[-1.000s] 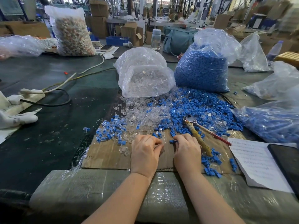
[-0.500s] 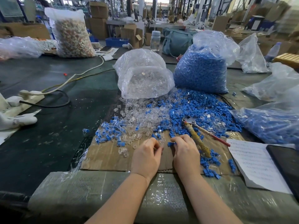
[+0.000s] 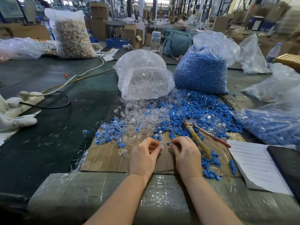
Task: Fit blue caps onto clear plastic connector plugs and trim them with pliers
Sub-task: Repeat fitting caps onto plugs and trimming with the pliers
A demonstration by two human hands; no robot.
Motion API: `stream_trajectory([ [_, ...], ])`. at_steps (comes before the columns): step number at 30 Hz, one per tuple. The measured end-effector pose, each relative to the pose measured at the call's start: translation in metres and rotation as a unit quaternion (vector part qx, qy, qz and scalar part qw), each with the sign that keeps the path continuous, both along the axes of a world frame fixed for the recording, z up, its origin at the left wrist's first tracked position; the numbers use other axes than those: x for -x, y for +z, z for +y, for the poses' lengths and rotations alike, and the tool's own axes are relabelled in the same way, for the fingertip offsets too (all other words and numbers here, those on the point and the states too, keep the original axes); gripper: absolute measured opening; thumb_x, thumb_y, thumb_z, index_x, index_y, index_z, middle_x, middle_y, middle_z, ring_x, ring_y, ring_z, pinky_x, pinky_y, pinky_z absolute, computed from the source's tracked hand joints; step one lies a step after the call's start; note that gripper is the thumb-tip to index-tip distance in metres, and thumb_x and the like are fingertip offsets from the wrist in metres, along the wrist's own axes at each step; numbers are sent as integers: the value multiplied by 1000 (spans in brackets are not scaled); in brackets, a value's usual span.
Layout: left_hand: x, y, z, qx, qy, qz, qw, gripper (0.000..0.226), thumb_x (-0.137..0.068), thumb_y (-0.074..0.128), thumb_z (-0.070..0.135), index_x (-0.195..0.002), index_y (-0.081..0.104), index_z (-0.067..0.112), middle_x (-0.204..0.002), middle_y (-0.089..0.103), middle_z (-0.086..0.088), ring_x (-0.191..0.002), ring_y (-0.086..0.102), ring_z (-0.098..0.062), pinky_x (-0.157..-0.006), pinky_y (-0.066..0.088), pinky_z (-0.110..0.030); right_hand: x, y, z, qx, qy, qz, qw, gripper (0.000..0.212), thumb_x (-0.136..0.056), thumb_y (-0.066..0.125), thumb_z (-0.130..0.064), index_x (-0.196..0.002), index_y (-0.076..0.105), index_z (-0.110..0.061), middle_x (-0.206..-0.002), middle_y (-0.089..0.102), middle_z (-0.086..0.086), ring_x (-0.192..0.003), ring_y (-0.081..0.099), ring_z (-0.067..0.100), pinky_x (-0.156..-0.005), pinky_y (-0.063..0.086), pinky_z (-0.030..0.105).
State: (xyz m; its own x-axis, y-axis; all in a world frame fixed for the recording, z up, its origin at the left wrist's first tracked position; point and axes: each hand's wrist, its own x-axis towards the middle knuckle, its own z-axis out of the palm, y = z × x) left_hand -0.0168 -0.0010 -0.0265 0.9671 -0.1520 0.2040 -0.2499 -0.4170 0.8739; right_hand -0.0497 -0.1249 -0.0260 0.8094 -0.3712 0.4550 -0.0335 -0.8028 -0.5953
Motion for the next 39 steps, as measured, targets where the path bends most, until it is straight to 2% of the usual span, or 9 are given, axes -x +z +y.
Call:
stream_trajectory([
  [4, -2, -2, 1, 5, -9, 1, 1000, 16, -82, 69, 17, -76, 63, 30, -70, 65, 16, -69, 61, 2, -69, 50, -14, 1, 1, 0, 1, 7, -6, 1000, 6, -84, 66, -10, -79, 62, -8, -83, 58, 1, -82, 51, 15, -72, 39, 25],
  [8, -4, -4, 0, 45, -15, 27, 999, 24, -83, 67, 13, -76, 61, 34, -72, 67, 10, -71, 65, -9, -73, 56, -30, 0, -1, 0, 15, 15, 7, 1000, 4, -86, 63, -9, -82, 63, -9, -80, 61, 0, -79, 55, 18, -70, 39, 25],
  [10, -4, -6, 0, 50, -10, 27, 998, 23, -84, 67, 12, -78, 61, 34, -73, 67, 9, -72, 65, -9, -73, 56, -33, -1, -2, 0, 23, 3, 10, 1000, 3, -87, 62, -8, -86, 64, -7, -85, 63, 3, -83, 55, 21, -73, 41, 27],
  [16, -4, -7, 0, 62, -11, 32, 997, 23, -85, 65, 11, -81, 61, 33, -74, 66, 8, -72, 65, -9, -72, 57, -31, 0, -2, 2, 58, -36, 27, 997, 8, -83, 66, -13, -90, 69, -10, -90, 65, 3, -89, 57, 25, -78, 42, 36],
  [21, -3, -6, 1, 52, -13, 30, 998, 24, -86, 64, 11, -81, 59, 34, -73, 65, 11, -68, 64, -3, -70, 56, -23, -2, -4, 1, 106, -61, 98, 988, 15, -88, 60, -28, -91, 69, -16, -99, 57, -1, -96, 49, 20, -80, 33, 32],
  [27, -3, -4, 1, 40, -13, 24, 999, 19, -86, 64, 11, -84, 61, 30, -74, 64, 13, -70, 63, 0, -70, 55, -19, -2, -3, 3, 104, -54, 57, 992, 13, -85, 64, -29, -90, 68, -17, -97, 57, 0, -94, 50, 22, -78, 31, 34],
  [31, -3, -4, 1, 36, -13, 22, 999, 20, -86, 64, 12, -82, 61, 31, -74, 64, 13, -71, 62, 0, -69, 55, -18, -3, -4, 3, 128, -47, 102, 985, 23, -88, 58, -41, -99, 69, -24, -104, 55, -2, -102, 47, 19, -82, 28, 33],
  [34, -3, -4, 1, 41, -15, 25, 999, 26, -86, 64, 12, -78, 58, 35, -72, 65, 12, -67, 63, 1, -68, 55, -19, -4, -5, 2, 132, -42, 110, 984, 22, -93, 51, -33, -97, 70, -22, -104, 56, -3, -101, 47, 20, -81, 27, 34],
  [39, -4, -6, 1, 56, -12, 28, 998, 29, -86, 65, 12, -76, 57, 38, -72, 65, 12, -68, 63, -2, -68, 57, -25, -2, -3, 2, 101, -26, 62, 993, 12, -88, 62, -21, -85, 69, -13, -92, 60, 2, -90, 51, 24, -78, 33, 37],
])
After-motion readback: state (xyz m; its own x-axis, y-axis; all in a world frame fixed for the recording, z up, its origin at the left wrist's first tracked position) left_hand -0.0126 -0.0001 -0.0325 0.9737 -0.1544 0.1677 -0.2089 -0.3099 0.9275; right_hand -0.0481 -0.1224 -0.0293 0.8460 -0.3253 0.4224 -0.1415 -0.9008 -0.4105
